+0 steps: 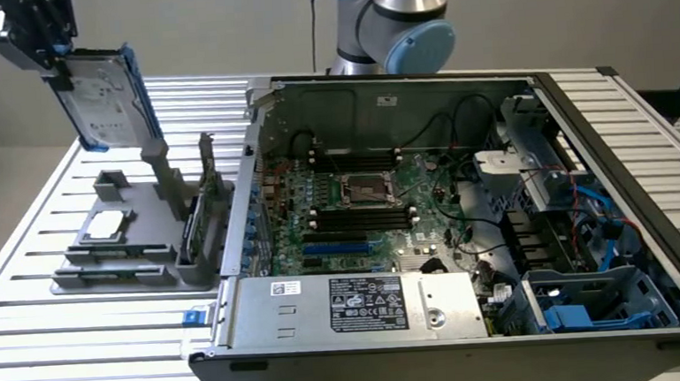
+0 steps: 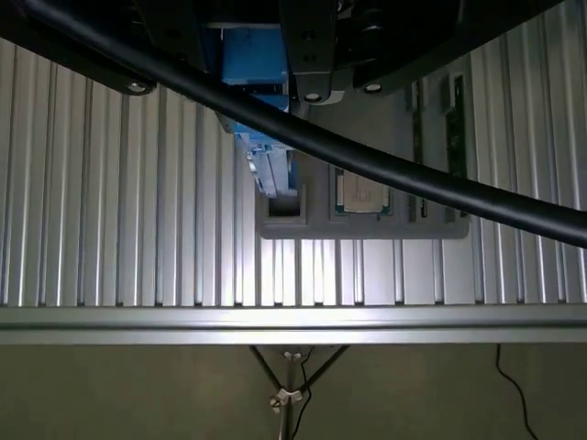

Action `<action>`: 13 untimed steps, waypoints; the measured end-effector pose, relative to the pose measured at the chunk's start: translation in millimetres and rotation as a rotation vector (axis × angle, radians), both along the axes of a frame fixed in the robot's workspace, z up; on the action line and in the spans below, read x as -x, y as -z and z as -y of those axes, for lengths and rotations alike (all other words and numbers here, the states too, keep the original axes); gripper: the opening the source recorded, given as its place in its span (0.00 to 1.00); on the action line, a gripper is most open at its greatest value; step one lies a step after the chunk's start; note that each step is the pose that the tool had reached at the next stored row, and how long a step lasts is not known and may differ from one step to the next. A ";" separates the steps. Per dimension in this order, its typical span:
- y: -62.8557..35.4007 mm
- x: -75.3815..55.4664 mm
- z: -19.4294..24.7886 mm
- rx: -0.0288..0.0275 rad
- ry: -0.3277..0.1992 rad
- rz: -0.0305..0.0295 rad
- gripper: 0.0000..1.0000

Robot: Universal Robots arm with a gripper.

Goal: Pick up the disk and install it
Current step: 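Pick up the disk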

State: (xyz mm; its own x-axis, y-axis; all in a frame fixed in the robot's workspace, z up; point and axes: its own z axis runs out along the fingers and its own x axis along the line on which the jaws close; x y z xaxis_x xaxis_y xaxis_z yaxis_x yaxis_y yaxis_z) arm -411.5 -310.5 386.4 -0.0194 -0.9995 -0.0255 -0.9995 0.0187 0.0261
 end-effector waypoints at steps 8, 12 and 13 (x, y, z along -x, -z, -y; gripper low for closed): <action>-36.3 -25.3 2.0 0.0000 0.000 -0.0002 0.33; -54.8 -42.2 4.6 0.0000 0.000 -0.0004 0.33; -59.3 -46.8 5.5 0.0000 0.000 -0.0004 0.33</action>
State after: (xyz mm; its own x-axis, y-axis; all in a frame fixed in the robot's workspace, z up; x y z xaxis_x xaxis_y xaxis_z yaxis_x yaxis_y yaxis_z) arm -364.8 -316.0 445.7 -0.0194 -0.9995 -0.0255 -0.9995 0.0188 0.0265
